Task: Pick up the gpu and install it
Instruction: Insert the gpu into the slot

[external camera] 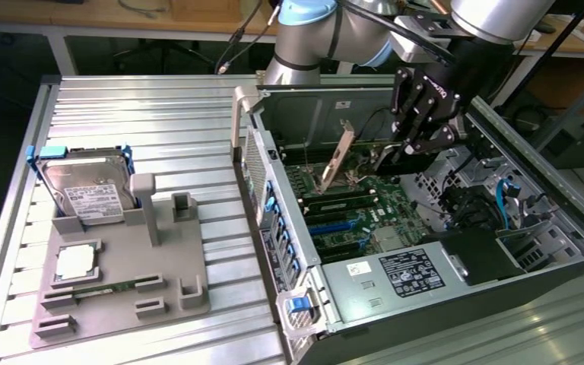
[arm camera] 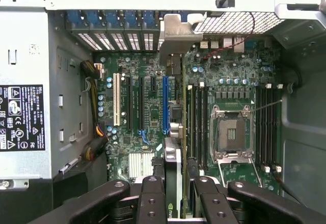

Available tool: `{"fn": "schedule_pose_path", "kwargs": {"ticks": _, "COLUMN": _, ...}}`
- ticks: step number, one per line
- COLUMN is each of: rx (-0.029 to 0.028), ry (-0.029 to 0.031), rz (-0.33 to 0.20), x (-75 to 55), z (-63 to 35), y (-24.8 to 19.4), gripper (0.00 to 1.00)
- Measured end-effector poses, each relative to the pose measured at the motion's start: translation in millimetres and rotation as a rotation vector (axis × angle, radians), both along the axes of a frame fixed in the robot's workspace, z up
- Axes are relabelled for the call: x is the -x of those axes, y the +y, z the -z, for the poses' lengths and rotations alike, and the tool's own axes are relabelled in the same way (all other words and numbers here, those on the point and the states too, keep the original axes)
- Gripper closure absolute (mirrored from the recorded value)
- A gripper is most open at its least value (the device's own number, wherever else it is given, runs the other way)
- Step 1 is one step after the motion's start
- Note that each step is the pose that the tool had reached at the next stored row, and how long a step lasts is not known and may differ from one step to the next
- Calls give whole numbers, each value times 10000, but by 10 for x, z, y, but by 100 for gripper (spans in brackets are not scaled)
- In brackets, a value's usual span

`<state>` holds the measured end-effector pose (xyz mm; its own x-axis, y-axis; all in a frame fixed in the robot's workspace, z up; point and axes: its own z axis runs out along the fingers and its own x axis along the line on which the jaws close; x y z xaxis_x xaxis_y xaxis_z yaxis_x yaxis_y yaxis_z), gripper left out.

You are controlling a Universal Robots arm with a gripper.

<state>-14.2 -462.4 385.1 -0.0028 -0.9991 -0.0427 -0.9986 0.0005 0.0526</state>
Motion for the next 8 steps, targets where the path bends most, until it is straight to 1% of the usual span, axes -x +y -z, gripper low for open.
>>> {"fn": "schedule_pose_path", "kwargs": {"ticks": 5, "rx": 2, "ry": -112, "rz": 1, "x": 1, "z": 45, "y": 0, "gripper": 73}}
{"fn": "schedule_pose_path", "kwargs": {"ticks": 8, "rx": 1, "ry": -125, "rz": 1, "x": 5, "z": 59, "y": 0, "gripper": 73}}
